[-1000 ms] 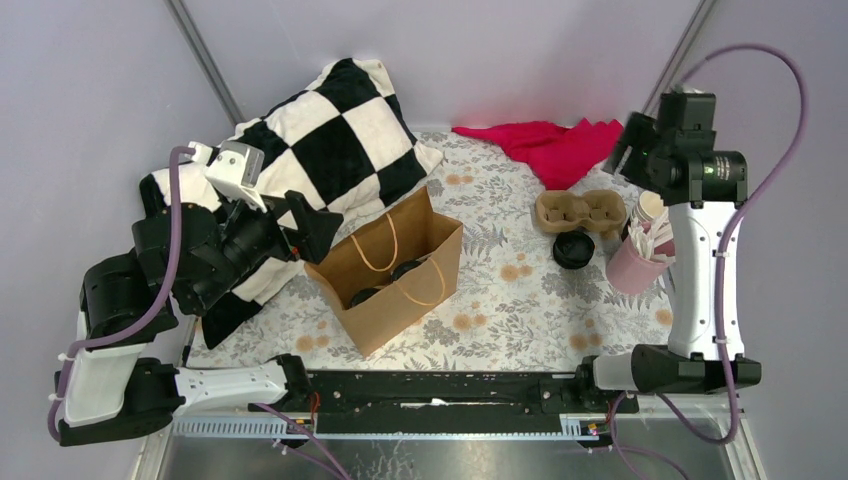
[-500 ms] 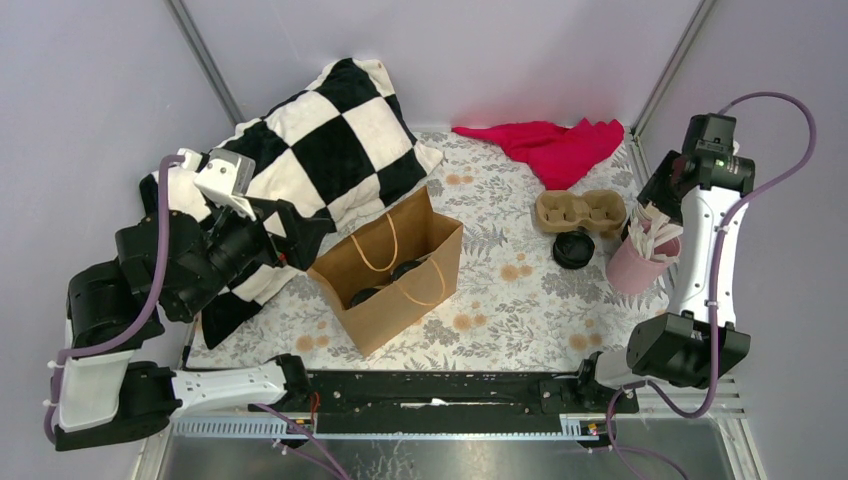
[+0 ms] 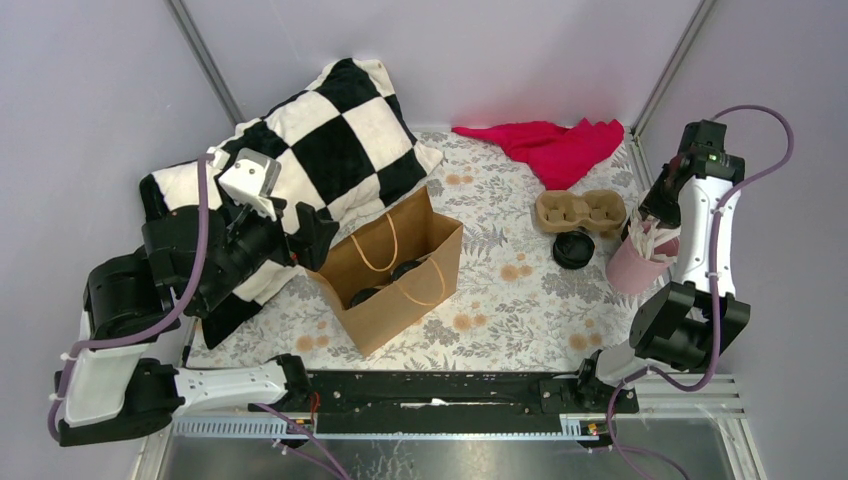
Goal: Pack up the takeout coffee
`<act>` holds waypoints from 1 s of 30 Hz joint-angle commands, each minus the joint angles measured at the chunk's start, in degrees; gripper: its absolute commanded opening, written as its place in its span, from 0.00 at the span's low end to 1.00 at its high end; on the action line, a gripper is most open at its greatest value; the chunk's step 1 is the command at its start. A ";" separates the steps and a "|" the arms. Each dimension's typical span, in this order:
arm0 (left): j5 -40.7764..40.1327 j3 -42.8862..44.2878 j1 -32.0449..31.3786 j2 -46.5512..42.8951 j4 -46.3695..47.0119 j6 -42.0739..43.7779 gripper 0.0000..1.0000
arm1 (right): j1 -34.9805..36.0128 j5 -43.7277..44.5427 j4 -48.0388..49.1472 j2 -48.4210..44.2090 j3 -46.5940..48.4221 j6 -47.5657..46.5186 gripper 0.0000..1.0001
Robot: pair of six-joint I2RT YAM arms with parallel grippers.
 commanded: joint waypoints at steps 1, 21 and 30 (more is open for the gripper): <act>-0.47 0.78 -0.25 0.84 1.22 1.14 0.99 | -0.05 3.08 2.73 -1.04 -2.58 -1.38 0.34; 3.06 1.16 -0.28 2.65 3.78 3.39 0.99 | -0.02 7.40 -16.30 -4.90 22.04 1.59 0.00; 4.94 2.24 -0.25 3.50 3.92 3.80 0.99 | 0.02 1.64 -24.09 -1.14 40.55 0.15 0.00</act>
